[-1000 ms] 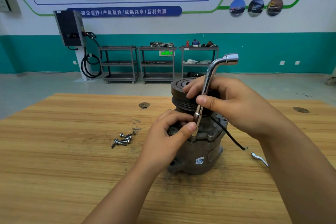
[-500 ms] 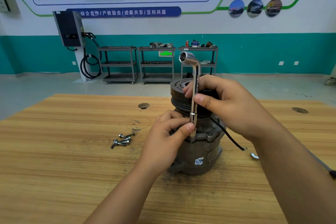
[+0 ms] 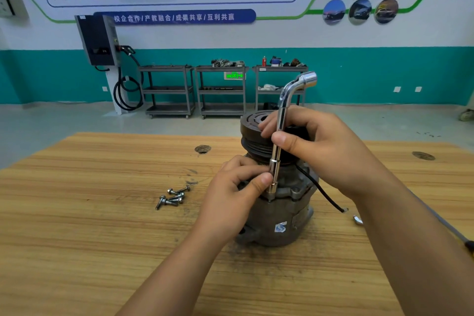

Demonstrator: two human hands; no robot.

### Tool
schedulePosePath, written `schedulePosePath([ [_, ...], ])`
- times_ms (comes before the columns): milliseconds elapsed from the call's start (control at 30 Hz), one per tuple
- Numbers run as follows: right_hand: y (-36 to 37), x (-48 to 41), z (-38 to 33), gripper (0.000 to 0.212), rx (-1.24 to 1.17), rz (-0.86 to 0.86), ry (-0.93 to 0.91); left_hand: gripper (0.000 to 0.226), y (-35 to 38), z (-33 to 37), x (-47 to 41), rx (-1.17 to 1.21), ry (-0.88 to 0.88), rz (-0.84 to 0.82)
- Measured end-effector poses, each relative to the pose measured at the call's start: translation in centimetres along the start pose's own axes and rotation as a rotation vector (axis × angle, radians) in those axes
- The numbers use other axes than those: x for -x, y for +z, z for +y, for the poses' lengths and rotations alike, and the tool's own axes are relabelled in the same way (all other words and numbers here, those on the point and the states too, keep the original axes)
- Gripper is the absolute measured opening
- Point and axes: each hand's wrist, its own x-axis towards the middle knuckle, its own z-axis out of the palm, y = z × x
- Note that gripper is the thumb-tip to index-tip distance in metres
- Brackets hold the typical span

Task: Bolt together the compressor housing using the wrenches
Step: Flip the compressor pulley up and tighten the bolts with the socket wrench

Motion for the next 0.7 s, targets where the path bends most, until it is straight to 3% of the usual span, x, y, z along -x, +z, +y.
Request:
schedulePosePath([
  [233, 1.0, 0.0, -0.1, 0.010, 0.006, 0.142, 0.030, 0.007, 0.3, 0.4, 0.1, -0.035, 0.047, 0.060],
  [367, 0.5, 0.0, -0.1, 0.006, 0.003, 0.073, 0.026, 0.011, 0.3, 0.0, 0.1, -0.013, 0.030, 0.055],
  [467, -0.1, 0.1, 0.0, 0.019, -0.018, 0.015, 0.029, 0.019, 0.4, 0.0, 0.1, -0.006, 0.010, 0.057],
  [700, 0.5, 0.0, -0.2, 0.014, 0.055, 0.103, 0.042, 0.010, 0.5, 0.4, 0.4, -0.053, 0.041, 0.079],
])
